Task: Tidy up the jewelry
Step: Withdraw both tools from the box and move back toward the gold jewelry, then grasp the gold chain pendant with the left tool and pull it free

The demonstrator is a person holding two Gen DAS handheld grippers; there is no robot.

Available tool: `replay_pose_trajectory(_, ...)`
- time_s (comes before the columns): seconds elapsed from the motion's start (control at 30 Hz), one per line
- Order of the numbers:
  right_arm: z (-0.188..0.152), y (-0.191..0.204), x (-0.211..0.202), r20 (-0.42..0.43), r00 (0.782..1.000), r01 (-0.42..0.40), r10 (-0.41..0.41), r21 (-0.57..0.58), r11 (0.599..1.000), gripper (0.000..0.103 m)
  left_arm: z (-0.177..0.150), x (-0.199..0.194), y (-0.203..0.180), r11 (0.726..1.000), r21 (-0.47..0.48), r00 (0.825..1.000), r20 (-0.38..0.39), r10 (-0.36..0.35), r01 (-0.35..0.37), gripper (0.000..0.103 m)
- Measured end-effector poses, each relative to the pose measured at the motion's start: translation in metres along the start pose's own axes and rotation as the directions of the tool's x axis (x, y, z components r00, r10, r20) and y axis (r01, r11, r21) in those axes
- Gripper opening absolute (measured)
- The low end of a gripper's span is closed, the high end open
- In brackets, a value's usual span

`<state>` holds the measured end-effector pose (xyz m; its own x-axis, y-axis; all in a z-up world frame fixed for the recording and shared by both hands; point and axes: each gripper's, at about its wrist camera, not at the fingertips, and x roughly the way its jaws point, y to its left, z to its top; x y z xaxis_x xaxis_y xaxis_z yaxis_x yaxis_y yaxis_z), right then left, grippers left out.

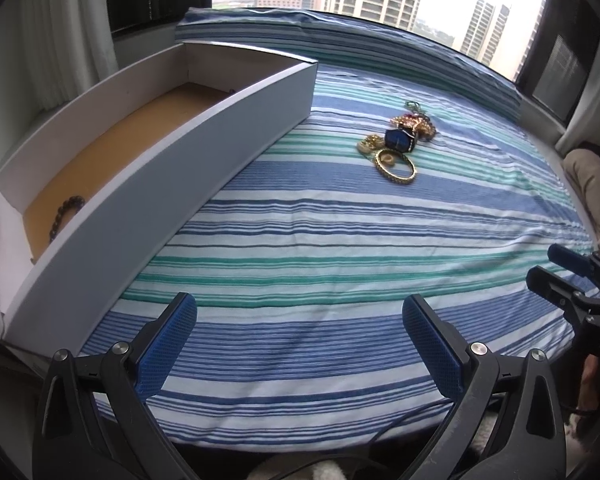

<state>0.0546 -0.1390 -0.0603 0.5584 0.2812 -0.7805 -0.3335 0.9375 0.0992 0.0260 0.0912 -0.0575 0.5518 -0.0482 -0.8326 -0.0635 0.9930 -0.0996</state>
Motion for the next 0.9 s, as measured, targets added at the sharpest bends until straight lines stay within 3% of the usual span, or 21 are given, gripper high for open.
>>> replay_pose_trajectory(0.33, -0.003, -0.013, 0.012, -0.031, 1.000, -0.004, 0.005, 0.033, 0.999, 0.080, 0.016, 0.021, -0.013, 0.999, 0.040, 0.999, -0.048, -0.019, 0.021, 0.102)
replay_pose_trajectory(0.57, -0.007, -0.030, 0.014, -0.045, 0.999, 0.001, 0.003, 0.076, 0.997, 0.080, 0.079, 0.046, -0.031, 0.990, 0.097, 0.995, -0.014, -0.097, 0.098, 0.102)
replay_pose_trajectory(0.7, -0.012, -0.040, 0.014, -0.048, 0.999, 0.006, -0.001, 0.100, 0.995, 0.080, 0.131, 0.092, -0.050, 0.979, 0.150, 0.990, -0.046, -0.133, 0.138, 0.102)
replay_pose_trajectory(0.83, -0.017, -0.047, 0.009, -0.044, 0.999, 0.016, -0.011, 0.121, 0.993, 0.080, 0.166, 0.157, -0.079, 0.963, 0.247, 0.991, -0.103, -0.086, 0.110, 0.100)
replay_pose_trajectory(0.9, -0.019, -0.052, 0.007, -0.040, 0.999, 0.024, -0.019, 0.132, 0.991, 0.080, 0.174, 0.185, -0.091, 0.952, 0.293, 0.991, -0.124, -0.058, 0.092, 0.091)
